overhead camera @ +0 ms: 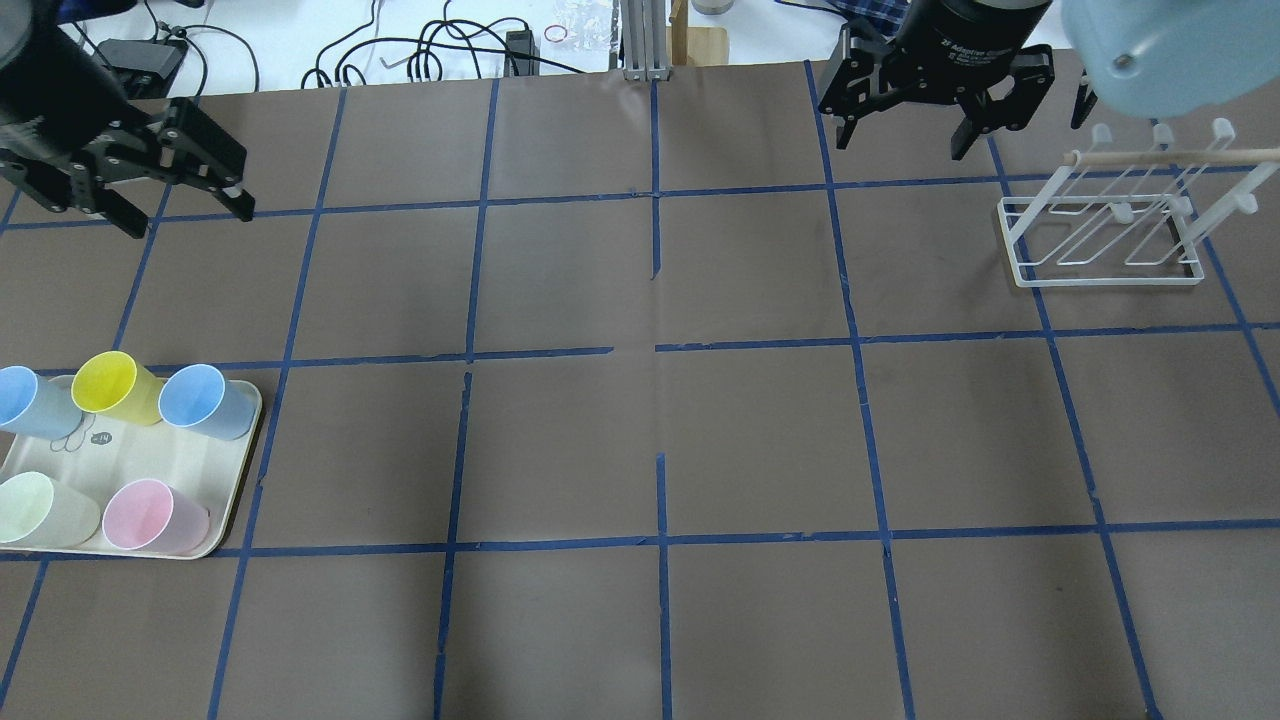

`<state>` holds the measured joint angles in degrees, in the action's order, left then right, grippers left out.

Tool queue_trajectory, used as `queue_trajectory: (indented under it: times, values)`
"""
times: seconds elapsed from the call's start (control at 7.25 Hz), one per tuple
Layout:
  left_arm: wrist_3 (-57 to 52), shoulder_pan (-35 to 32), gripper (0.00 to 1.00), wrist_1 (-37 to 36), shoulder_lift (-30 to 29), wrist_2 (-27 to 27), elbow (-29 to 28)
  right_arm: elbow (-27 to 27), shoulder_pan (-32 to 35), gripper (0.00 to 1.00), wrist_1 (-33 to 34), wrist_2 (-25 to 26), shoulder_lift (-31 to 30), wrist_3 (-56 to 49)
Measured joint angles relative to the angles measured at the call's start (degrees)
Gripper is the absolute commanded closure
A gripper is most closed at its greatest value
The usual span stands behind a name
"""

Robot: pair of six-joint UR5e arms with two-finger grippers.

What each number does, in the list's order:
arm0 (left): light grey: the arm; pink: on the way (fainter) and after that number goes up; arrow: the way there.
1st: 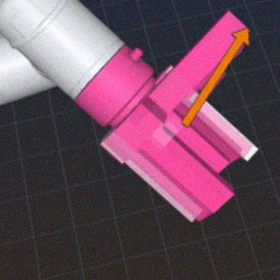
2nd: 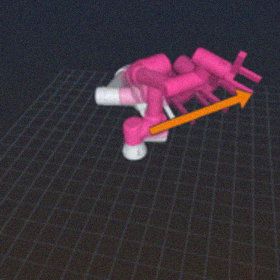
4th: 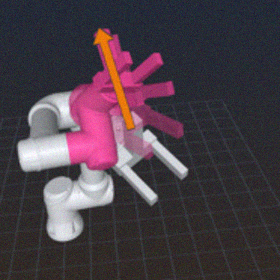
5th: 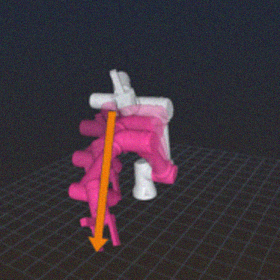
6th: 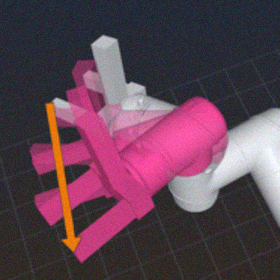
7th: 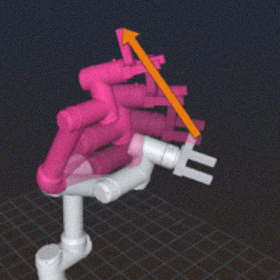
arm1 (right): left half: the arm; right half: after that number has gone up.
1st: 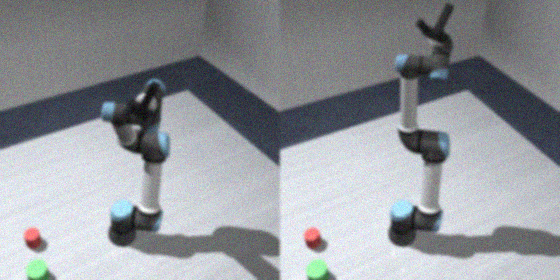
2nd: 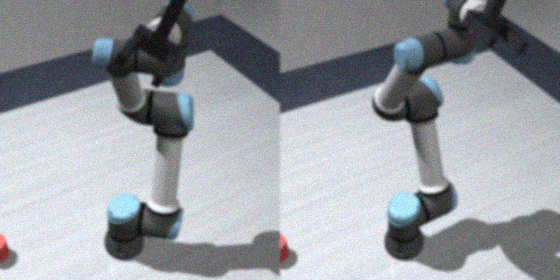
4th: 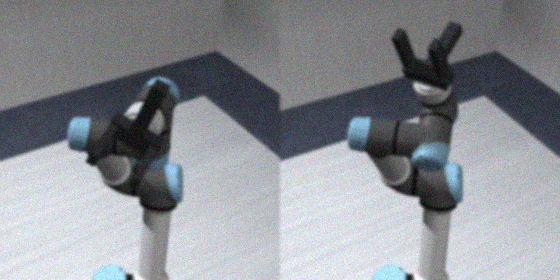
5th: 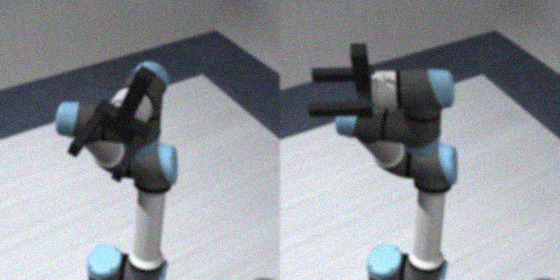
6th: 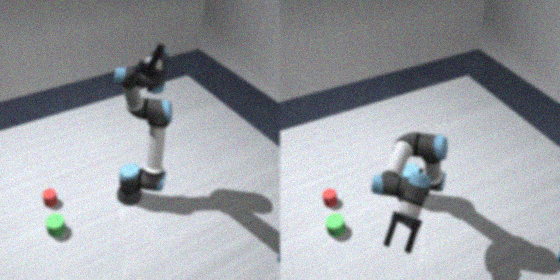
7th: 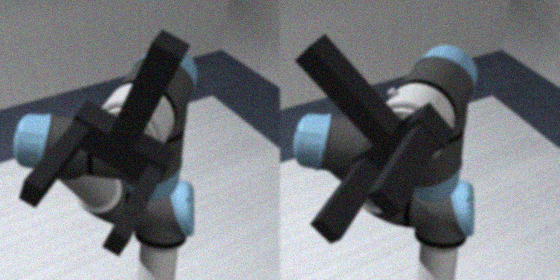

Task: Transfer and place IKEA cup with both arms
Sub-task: 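Open the left gripper and raise it away from the tray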

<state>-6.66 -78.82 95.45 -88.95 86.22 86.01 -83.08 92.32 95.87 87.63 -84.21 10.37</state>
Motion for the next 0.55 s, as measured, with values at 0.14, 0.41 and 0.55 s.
queue_trajectory:
  times: [0.14,0.41,0.55]
  values:
    - [4.9,-4.4,0.0,0.1,0.2,0.9,0.2,0.0,0.0,0.0,0.0,0.0,0.0,0.0]
    - [8.8,-9.9,0.0,0.0,0.9,4.8,0.6,0.0,-0.1,0.0,0.0,0.0,0.1,0.0]
    - [9.4,-10.8,0.0,-0.1,1.3,6.0,0.9,0.0,-0.1,0.0,0.0,0.0,0.0,0.0]
